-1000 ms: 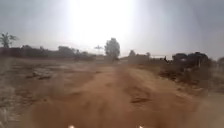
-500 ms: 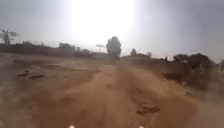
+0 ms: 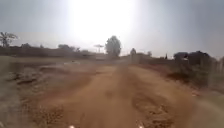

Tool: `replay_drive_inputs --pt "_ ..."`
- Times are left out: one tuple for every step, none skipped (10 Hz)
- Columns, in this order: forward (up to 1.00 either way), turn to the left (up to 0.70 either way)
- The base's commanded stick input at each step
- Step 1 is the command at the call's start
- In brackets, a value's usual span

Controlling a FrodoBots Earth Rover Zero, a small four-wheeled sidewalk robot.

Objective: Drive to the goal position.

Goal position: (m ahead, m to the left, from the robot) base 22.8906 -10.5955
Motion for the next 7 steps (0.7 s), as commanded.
replay_drive_inputs --pt "0.70 0.00" --pt "0.70 0.00" --pt "0.70 0.00" --pt "0.70 0.00" --pt "0.70 0.00" --pt "0.70 0.00" --pt "0.70 -0.01"
